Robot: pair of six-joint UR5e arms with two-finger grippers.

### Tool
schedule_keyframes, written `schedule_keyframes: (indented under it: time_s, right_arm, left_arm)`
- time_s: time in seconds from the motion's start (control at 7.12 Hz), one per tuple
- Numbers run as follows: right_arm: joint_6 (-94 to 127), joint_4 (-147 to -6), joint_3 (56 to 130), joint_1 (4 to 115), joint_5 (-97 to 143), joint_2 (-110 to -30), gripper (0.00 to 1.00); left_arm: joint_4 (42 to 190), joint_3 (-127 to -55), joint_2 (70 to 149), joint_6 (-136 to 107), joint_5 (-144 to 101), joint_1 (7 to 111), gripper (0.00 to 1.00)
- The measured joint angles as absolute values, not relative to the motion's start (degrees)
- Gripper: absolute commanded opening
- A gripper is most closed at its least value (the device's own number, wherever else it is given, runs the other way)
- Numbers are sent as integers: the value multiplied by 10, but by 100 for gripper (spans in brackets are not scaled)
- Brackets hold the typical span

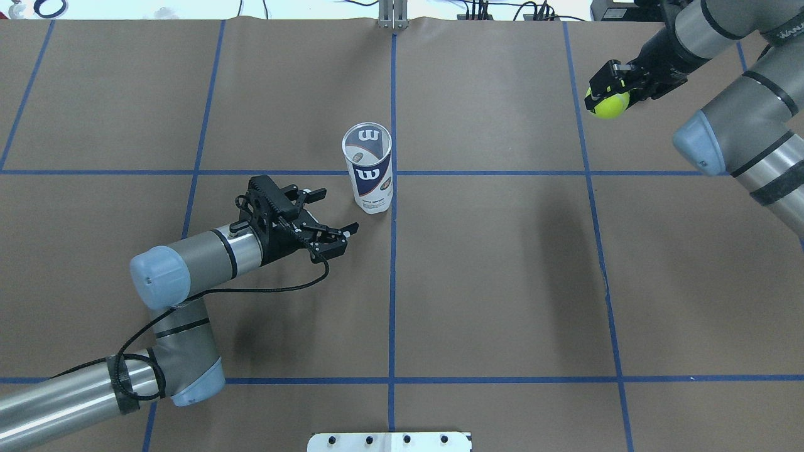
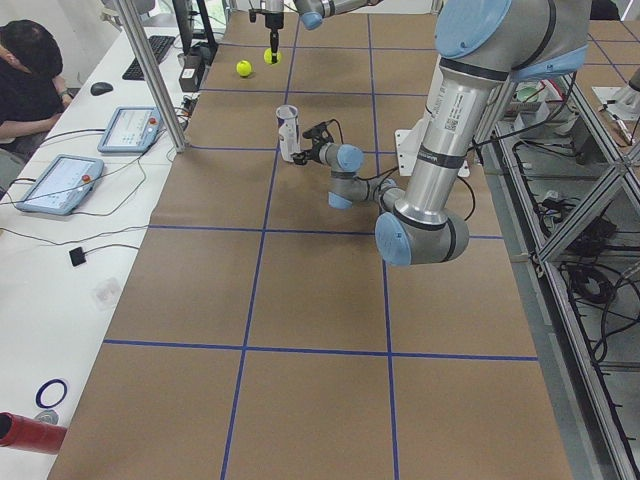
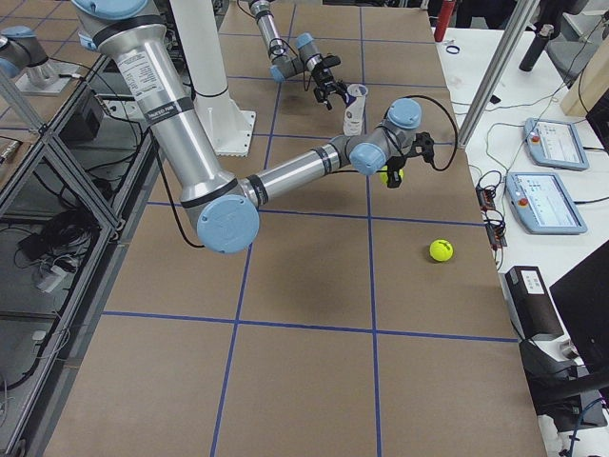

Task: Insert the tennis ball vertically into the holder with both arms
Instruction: 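Lift the ball with the right gripper while the left gripper grasps the can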

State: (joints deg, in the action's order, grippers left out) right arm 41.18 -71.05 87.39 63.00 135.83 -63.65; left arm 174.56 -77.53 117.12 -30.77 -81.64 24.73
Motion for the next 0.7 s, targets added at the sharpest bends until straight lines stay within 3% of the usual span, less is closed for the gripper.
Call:
schedule_keyframes:
  time_s: [0.7]
  right_arm:
    - [469,-709,879,613,1358,-610,0]
  left_arm:
    - [1745,-730,1217,-306,-814,253,99]
